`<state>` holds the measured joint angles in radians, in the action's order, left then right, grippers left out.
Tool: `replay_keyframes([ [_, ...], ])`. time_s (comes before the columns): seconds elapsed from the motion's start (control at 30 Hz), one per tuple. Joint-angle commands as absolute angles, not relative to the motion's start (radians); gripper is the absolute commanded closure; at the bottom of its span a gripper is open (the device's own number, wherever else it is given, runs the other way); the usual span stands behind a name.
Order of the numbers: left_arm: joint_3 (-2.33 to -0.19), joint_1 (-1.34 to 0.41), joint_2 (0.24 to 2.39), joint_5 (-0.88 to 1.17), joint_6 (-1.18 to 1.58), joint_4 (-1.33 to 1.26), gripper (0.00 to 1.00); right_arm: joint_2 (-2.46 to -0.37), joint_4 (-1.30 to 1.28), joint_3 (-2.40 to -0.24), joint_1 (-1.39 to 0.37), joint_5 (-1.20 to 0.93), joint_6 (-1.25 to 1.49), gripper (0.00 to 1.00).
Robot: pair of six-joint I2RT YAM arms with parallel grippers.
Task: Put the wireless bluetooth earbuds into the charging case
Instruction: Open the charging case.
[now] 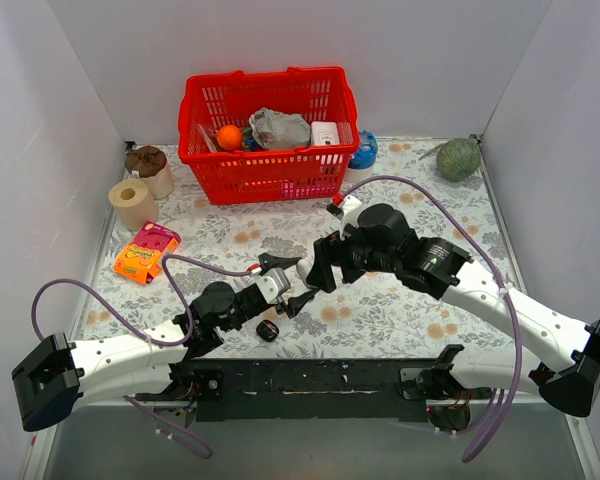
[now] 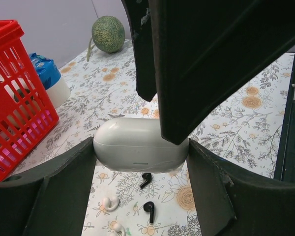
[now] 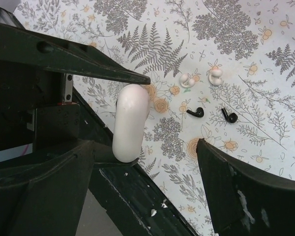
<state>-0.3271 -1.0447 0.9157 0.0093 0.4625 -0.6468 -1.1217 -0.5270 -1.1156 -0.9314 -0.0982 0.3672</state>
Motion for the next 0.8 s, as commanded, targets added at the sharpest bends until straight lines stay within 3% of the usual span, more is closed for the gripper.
replay_keyframes([
  [0.0,-0.356,-1.046,0.9,-0.002,0.446,-0.649,1.0,-1.129,-0.479,-1.117,-0.934,-0.052,0.39,0.11],
  [0.43,-0.342,-1.046,0.861,0.051,0.454,-0.644,1.0,-1.158,-0.466,-1.103,-0.934,-0.046,0.402,0.15],
  [0.77,-0.322,-1.046,0.816,0.037,0.453,-0.632,1.0,-1.109,-0.491,-1.092,-0.931,0.044,0.428,0.25],
])
